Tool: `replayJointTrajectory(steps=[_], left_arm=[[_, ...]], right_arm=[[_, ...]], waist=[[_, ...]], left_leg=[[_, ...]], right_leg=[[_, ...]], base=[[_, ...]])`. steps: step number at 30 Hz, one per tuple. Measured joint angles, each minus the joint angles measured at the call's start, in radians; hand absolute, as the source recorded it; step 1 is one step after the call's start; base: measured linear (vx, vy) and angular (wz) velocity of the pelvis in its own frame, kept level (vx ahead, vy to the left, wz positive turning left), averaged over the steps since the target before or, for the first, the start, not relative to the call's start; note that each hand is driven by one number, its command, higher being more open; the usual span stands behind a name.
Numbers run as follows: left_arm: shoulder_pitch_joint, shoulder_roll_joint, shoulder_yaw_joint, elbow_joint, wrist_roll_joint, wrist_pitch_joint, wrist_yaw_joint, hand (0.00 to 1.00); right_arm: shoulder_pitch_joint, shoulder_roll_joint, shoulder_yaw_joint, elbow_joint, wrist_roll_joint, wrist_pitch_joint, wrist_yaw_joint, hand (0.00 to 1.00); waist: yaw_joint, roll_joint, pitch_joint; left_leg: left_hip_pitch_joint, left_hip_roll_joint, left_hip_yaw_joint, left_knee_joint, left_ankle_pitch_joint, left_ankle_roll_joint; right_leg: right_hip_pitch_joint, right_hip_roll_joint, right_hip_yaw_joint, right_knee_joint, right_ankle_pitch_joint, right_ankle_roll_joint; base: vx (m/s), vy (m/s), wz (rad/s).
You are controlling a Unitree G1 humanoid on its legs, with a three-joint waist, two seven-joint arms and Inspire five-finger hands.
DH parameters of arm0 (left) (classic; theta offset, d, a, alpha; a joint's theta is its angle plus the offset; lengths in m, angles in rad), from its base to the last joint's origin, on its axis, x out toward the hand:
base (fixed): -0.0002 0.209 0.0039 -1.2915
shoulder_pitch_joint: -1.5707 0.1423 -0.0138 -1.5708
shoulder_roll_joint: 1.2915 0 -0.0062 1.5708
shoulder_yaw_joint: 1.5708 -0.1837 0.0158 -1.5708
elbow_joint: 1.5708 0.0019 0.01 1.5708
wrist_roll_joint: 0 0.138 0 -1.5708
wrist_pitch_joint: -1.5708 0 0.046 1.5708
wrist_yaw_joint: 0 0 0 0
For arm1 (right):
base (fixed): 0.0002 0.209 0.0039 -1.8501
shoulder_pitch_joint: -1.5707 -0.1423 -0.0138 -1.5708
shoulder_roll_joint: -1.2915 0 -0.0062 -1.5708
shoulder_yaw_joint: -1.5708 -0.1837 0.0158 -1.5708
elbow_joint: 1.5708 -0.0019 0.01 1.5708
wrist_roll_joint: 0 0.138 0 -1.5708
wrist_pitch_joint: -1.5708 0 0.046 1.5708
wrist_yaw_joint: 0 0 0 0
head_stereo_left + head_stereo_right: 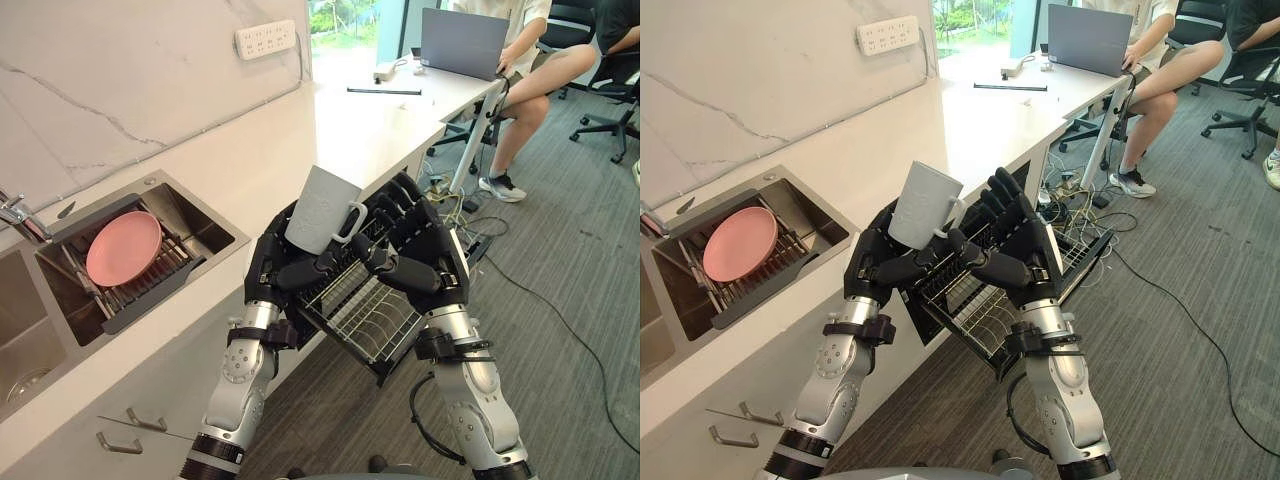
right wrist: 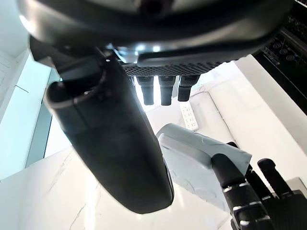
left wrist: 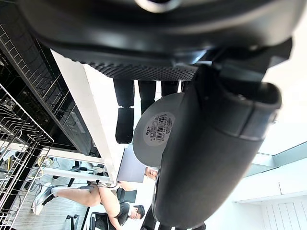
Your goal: Walk over to the sink, pick up the cup, carry it to the dishwasher, place the cup inside the dishwasher, then close the dishwasher door
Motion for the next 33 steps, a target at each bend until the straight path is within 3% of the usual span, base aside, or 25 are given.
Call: replayJointTrajectory(steps=[14,22,23,33], left_arm=[[0.000,-0.010,-0.129,0.002,-0.001,0.000,-0.014,0.30],[0.000,-0.032,-0.179,0.001,-0.025,0.003,-0.023,0.30],[0.000,-0.038,-0.183,0.001,-0.042,0.005,-0.022,0.30],[-0.032,-0.010,-0.196,0.043,-0.092,0.007,-0.022,0.30]], right_arm=[[-0.028,0.018,0.010,0.086,0.082,-0.012,-0.031,0.90],[-0.086,0.033,0.012,0.140,0.097,-0.020,-0.050,0.90],[-0.094,0.036,0.011,0.144,0.098,-0.023,-0.052,0.30],[-0.159,0.033,0.012,0.215,0.129,-0.034,-0.079,0.30]], waist=[[0.004,-0.004,-0.033],[0.025,-0.010,-0.054],[0.025,-0.013,-0.060],[0.029,-0.034,-0.073]], left_leg=[[0.010,-0.017,-0.015,-0.071,0.042,0.010],[0.000,-0.020,-0.040,-0.081,0.056,0.010],[-0.003,-0.020,-0.047,-0.081,0.058,0.010],[-0.021,-0.016,-0.060,-0.081,0.071,0.008]], right_leg=[[-0.002,-0.015,-0.018,-0.025,0.011,0.008],[-0.005,-0.018,-0.042,-0.028,0.011,0.008],[-0.005,-0.018,-0.048,-0.028,0.011,0.008],[-0.017,-0.018,-0.058,-0.028,0.019,0.001]], base=[[-0.01,-0.004,0.03],[-0.01,-0.015,0.09],[-0.01,-0.020,0.15],[-0.02,-0.013,0.05]])
